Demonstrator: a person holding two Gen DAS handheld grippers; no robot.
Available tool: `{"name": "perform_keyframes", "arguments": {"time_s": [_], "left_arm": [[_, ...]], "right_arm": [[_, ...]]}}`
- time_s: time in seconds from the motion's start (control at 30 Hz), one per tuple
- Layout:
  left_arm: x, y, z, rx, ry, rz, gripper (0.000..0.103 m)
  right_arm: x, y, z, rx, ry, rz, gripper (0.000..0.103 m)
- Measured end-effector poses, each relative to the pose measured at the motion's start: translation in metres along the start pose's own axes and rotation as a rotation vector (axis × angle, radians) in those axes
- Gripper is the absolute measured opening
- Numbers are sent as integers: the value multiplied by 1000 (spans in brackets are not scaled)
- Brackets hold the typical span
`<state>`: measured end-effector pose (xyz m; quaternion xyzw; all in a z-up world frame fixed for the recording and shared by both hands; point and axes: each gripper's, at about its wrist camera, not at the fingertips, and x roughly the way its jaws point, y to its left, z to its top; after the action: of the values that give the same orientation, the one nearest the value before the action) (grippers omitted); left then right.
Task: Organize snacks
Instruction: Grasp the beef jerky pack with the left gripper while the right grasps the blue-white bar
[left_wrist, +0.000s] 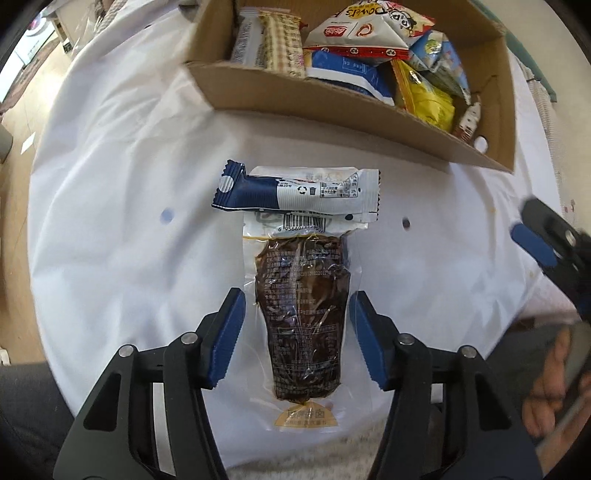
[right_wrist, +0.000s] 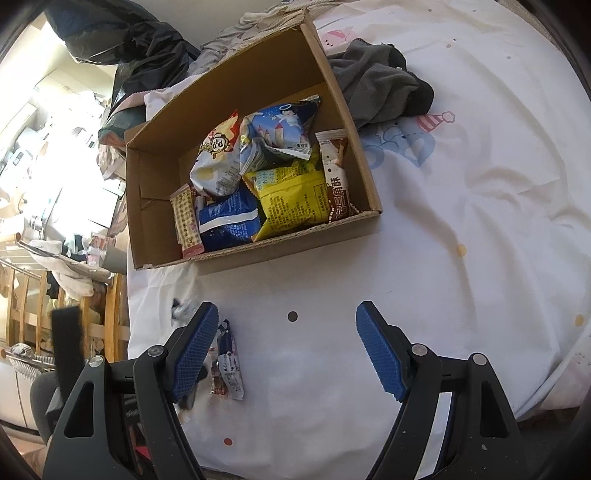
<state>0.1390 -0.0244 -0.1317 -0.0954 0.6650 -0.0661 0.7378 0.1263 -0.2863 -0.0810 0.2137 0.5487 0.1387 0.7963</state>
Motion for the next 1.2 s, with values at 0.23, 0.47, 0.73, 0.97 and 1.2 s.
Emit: {"name": "perform_keyframes", "arguments": {"time_s": [0.23, 0.47, 0.73, 0.97, 1.2], "left_arm": [[-9, 7, -15, 32, 10, -41, 55], [-12, -13, -16, 131, -33, -26, 54], [-10, -31, -19, 209, -47, -13, 54], [-3, -26, -17, 181, -33, 15, 54], [-2, -21, -13, 144, -46, 29, 54]], "right_arm": [[11, 14, -2, -30, 27, 12, 80], [41, 20, -9, 40, 169, 192, 80], [56, 53, -16, -102, 199, 159, 46], [46, 60, -16, -169, 175, 196, 0], [26, 59, -14, -190, 119, 223, 0]]}}
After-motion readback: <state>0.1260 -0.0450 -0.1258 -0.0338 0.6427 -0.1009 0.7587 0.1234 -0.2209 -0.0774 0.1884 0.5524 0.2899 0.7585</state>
